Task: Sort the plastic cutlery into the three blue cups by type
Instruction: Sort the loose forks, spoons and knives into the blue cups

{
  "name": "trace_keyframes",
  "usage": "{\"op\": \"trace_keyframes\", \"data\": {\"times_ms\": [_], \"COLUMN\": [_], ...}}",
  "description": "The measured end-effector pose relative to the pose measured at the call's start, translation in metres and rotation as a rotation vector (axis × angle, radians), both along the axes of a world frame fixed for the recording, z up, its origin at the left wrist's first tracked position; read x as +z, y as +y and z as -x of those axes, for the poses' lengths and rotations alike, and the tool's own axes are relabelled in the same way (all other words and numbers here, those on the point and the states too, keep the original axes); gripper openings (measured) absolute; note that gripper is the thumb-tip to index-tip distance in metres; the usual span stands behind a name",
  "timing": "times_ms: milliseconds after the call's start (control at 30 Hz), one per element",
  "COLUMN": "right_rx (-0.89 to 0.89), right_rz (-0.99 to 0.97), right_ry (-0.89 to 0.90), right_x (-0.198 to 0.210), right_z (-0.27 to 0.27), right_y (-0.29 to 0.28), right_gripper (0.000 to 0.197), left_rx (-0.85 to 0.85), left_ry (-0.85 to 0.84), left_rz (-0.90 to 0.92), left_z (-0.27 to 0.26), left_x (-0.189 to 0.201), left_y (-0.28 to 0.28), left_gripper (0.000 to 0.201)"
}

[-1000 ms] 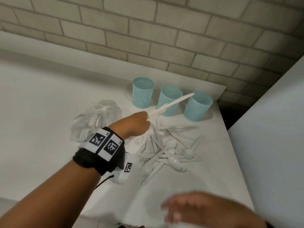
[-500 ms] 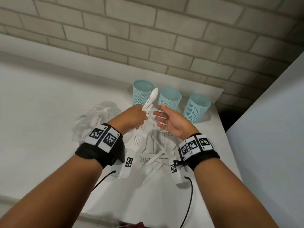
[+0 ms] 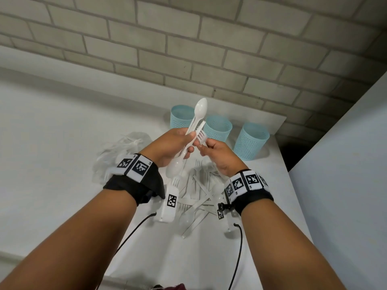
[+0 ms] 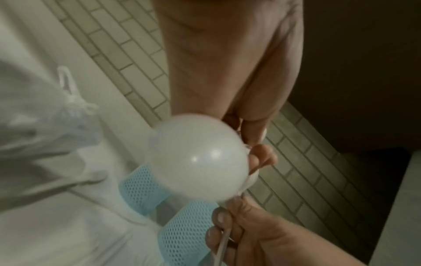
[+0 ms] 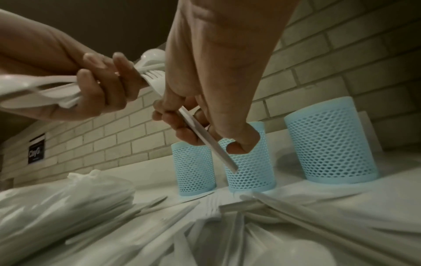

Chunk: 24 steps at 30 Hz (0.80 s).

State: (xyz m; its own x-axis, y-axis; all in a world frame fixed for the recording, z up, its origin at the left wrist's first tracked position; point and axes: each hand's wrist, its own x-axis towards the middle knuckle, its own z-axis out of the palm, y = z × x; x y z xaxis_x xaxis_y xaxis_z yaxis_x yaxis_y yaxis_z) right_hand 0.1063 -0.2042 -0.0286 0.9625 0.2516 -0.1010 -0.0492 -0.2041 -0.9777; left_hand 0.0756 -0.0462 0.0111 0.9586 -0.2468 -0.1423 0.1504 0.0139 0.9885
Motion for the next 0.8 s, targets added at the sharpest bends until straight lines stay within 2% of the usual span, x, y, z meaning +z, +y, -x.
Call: {"op": "trace_keyframes", "data": {"times_ms": [100,167,300,400,533,633,733,800], "right_rx": [0.005,-0.019,-0.182,-0.261,-0.260,-0.244,-0.204,-0.184], "right_rz": [0.095,0.073,-0.163,-0.314,-0.450,-0.481,-0.410,-0.301], "right_ry": [0.002,0.062,0.239,0.245,0.263,0.269,0.228,0.179], "right_x": [-0.005,-0.007,-0.003,-0.006,-0.003,0.005,0.008,0.007], "right_z": [-0.002,-0.005,-0.007,-0.010,-0.014,-0.017,-0.020,-0.019], "right_y": [-0.003,-0.004,-0.010,-0.014,-0.015,-0.014,-0.012,-0.008], "right_gripper": [0.020,0.025,0.029,0.043,0.035,0.026,0.030,0.021], "left_rx": [0.020,0.010,-0.005,-0.025,-0.069,-0.104,-0.124,-0.155], "left_ry": [0.108,0.158,0.182,0.199,0.268,0.281,0.263,0.267], "left_rz": [0.143,0.181,0.193,0.214,0.288,0.320,0.308,0.300], "left_z": [-0.004,-0.005,-0.007,-0.009,-0.011,-0.011,-0.011,-0.011], "left_x": [-0.008,-0.012,-0.019,-0.025,-0.031,-0.032,-0.033,-0.033], "left_y": [-0.008,-0.011,-0.015,-0.019,-0.022,-0.021,-0.019,-0.019], "left_gripper": [0.019,0.021,0.023,0.030,0.029,0.027,0.019,0.015]}}
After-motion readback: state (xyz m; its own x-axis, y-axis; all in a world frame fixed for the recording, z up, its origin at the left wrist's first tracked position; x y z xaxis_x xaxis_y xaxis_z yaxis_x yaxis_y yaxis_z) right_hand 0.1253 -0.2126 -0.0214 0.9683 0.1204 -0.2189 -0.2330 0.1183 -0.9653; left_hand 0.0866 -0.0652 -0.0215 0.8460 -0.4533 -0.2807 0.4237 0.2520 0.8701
